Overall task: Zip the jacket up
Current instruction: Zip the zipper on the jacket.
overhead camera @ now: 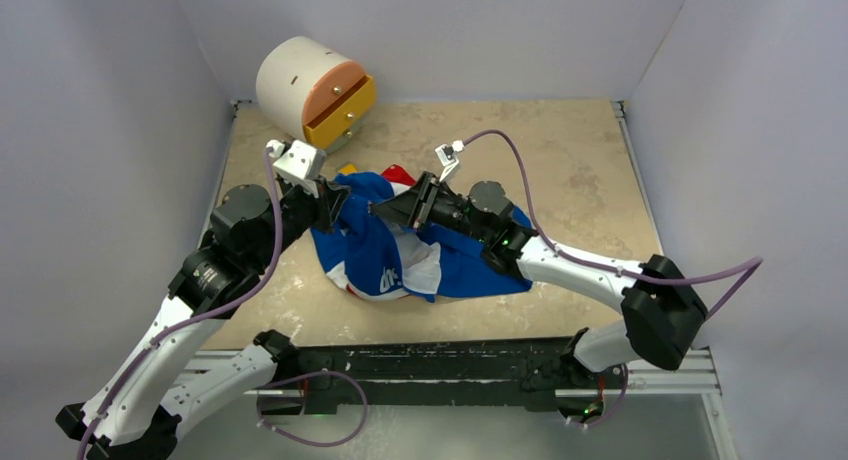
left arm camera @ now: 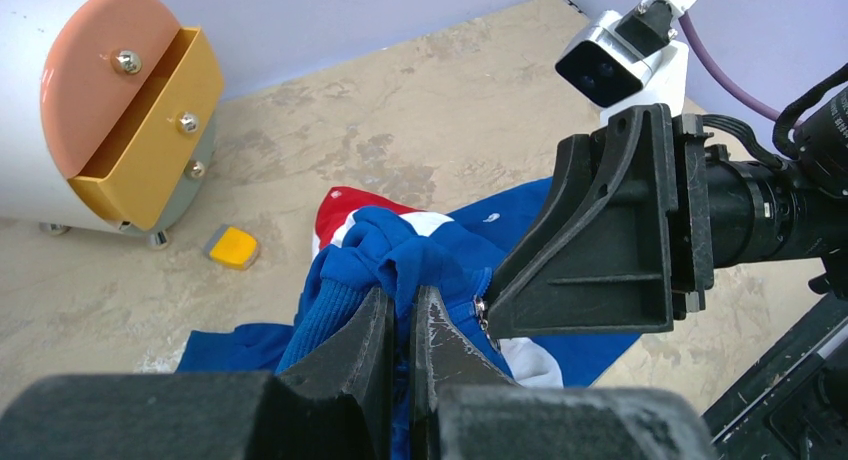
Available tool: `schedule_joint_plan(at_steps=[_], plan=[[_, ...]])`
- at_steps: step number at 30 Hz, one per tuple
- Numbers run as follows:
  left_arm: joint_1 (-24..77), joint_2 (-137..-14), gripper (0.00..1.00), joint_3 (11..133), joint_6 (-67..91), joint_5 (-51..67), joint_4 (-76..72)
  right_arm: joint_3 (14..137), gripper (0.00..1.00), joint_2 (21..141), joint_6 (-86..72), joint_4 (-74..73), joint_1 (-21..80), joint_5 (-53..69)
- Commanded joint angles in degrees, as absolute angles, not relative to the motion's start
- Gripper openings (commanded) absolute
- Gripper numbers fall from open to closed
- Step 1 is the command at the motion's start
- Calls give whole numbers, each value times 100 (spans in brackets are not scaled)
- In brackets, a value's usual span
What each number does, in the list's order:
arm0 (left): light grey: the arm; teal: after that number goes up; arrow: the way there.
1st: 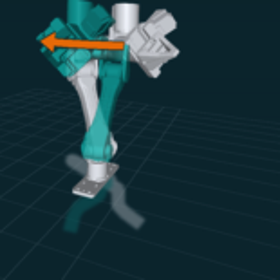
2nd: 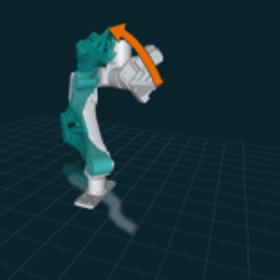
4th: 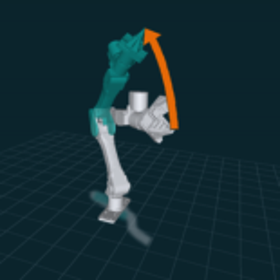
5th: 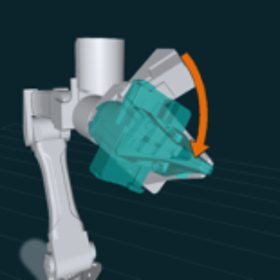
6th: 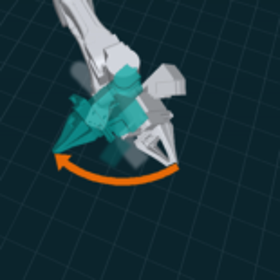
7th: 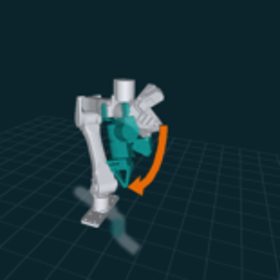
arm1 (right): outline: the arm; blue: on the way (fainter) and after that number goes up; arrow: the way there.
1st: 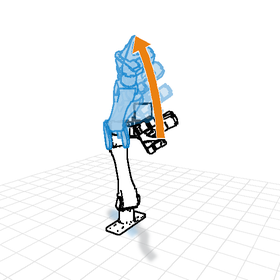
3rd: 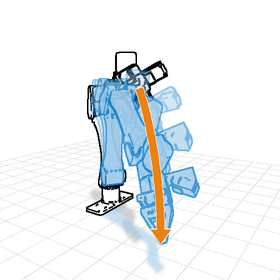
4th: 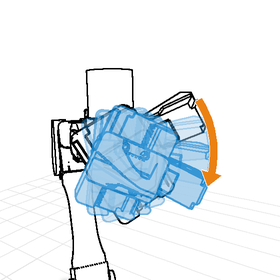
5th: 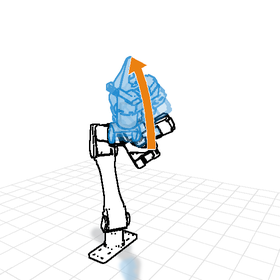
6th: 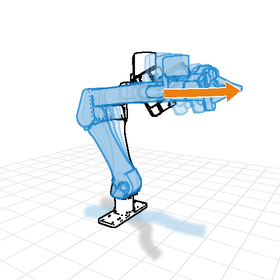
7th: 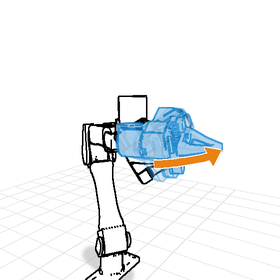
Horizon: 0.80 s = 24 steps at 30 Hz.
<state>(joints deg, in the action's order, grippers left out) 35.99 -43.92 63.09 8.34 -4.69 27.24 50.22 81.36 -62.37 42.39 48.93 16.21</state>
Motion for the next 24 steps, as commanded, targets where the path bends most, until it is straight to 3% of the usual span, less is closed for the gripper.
schedule_joint_plan(at_steps=[1, 13, 24], plan=[[3563, -4350, 0, 6381, 791, -380, 2224, 5358, 34, 8209, -6249, 4542, 4864, 1736], [3560, -4329, 0, 6381, 798, -452, 2250, 5316, 0, 8292, -6010, 4554, 4868, 1750], [3560, -4391, 0, 6455, 765, -496, 2305, 5411, 0, 7957, -3920, 3428, 4866, 792]])
